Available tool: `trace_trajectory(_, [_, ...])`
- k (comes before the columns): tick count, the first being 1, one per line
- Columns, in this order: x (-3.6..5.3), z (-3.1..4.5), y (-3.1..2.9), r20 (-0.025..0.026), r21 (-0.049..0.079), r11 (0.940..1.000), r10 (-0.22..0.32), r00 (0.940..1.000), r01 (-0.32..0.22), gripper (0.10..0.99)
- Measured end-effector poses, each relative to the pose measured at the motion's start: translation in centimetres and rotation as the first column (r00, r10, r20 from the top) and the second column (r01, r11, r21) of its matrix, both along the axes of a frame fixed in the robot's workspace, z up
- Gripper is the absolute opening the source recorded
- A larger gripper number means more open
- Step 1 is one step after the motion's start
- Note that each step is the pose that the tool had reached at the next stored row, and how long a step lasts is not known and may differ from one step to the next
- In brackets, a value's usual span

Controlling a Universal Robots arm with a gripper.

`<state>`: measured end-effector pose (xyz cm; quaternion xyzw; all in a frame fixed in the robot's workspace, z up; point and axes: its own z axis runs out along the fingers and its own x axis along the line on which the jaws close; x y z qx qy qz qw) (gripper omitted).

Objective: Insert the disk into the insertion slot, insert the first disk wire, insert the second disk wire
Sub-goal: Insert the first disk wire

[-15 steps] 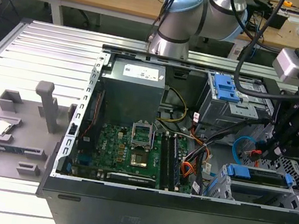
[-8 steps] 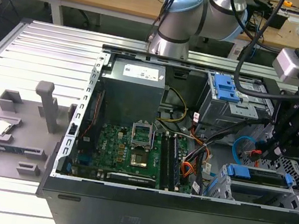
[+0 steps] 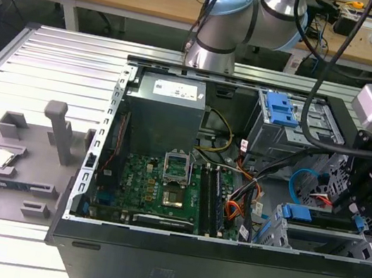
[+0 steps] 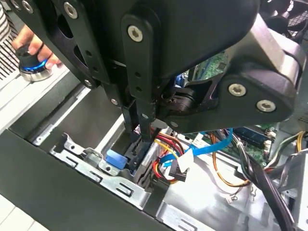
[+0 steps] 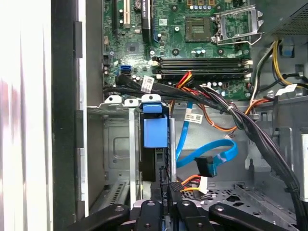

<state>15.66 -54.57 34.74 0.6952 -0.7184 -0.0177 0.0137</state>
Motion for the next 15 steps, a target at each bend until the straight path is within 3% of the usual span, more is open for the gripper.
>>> trace_trajectory(2, [0.0,-0.16,0.0,0.0,0.007,1.0,0.0,1.0,0.0,0.18])
trace_trajectory(15, [0.39,-0.91,-0.1,-0.0001,0.008,1.0,0.0,1.0,0.0,0.18])
